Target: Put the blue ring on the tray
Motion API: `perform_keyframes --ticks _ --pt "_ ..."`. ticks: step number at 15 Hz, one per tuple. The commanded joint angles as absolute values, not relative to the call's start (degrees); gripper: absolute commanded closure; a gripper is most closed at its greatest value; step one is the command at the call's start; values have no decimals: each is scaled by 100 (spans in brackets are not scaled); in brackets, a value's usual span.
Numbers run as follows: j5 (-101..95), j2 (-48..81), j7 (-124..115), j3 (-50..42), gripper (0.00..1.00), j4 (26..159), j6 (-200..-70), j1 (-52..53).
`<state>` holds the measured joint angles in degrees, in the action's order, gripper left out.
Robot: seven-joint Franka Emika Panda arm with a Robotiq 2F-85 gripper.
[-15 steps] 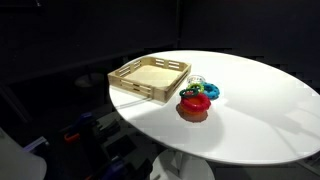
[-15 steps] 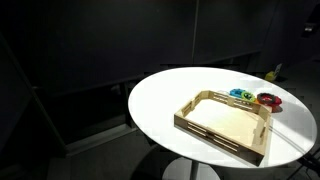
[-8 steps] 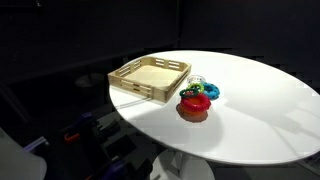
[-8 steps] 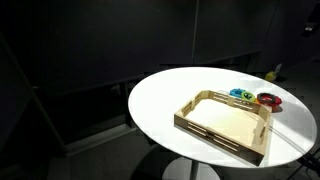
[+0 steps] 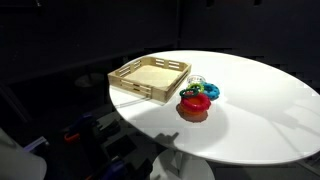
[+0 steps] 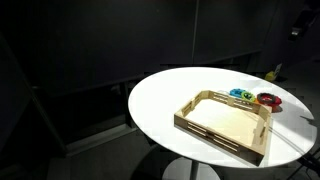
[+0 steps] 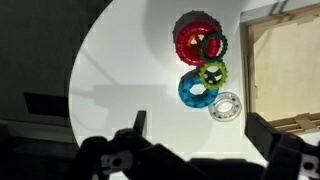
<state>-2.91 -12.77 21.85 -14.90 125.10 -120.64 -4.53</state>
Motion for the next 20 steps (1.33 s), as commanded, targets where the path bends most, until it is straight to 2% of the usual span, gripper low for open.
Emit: perform_keyframes --ticks 1,20 --pt "-29 -839 2140 -1416 0 12288 -12283 -555" --pt "81 1344 1571 -1071 0 11470 -12878 -870"
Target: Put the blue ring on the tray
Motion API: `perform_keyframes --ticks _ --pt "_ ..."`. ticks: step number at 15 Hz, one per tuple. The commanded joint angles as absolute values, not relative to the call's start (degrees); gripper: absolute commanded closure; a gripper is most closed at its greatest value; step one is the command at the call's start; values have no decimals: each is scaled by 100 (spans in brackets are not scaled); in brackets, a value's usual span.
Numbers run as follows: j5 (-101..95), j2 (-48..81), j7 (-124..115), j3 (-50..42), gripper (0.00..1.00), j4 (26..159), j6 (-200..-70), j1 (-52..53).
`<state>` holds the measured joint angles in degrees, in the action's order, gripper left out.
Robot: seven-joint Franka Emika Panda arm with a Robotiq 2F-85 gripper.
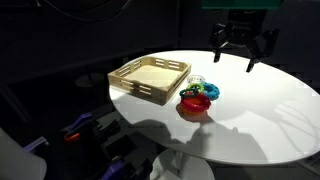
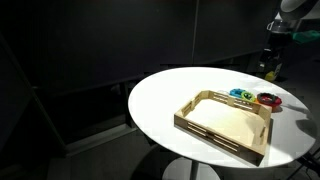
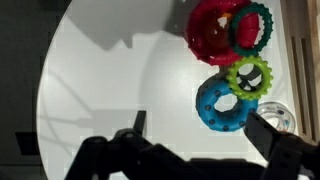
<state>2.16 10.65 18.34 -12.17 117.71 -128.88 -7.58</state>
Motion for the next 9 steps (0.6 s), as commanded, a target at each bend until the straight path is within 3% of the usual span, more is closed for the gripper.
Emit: perform_keyframes --ticks 1,9 --pt "80 1396 1525 -1051 0 11421 -12856 -876" --pt "-7 1391 1490 -975 0 11566 -12922 -870"
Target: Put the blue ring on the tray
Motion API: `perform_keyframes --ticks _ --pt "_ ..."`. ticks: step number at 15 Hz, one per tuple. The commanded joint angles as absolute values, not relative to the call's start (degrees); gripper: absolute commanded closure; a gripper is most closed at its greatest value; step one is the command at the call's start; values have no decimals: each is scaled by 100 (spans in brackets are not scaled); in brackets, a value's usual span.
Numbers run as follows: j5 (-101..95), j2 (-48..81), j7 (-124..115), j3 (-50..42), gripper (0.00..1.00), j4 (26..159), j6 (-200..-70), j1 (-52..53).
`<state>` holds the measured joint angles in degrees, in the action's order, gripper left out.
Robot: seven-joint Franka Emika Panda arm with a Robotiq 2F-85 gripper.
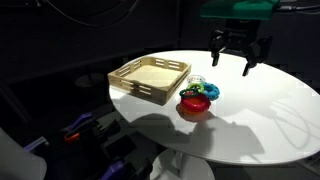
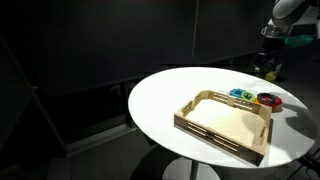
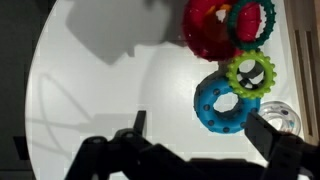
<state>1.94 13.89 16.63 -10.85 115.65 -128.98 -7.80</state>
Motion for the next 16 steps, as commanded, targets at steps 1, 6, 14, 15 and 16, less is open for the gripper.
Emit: perform_keyframes --ticks 1,6,14,15,16 --pt "-106 1417 1412 -983 0 11553 -12955 -838" --pt "-493 1597 1170 -930 0 11450 -12982 -786" --pt "-537 2029 1127 -828 0 11381 -13605 -808" --pt "-496 2090 1155 -805 0 11372 -13709 -820" --pt "-487 2144 1159 -792 0 11363 -13786 -822"
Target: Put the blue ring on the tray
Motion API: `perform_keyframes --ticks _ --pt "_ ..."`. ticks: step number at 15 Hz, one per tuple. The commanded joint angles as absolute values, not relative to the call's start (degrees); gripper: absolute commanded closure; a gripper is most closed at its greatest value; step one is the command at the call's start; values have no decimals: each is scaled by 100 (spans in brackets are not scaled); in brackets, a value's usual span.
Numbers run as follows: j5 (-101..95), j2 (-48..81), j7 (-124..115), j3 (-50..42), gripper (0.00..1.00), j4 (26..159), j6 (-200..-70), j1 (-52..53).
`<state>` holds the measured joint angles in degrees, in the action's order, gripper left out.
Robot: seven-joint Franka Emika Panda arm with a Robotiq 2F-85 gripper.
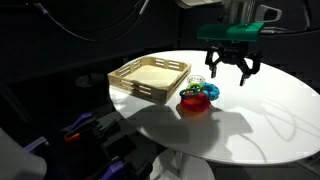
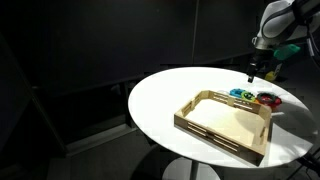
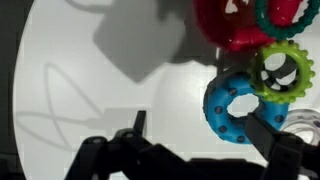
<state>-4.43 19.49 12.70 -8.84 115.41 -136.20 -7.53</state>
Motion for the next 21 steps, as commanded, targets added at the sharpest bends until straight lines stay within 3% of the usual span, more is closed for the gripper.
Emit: perform_keyframes --ticks 1,20,21 --pt "-466 2197 1171 -772 0 11357 -13857 -827" --pt "-487 2959 1137 -681 0 11014 -14089 -831" --pt "-492 2975 1135 -686 12 11001 -14085 -832"
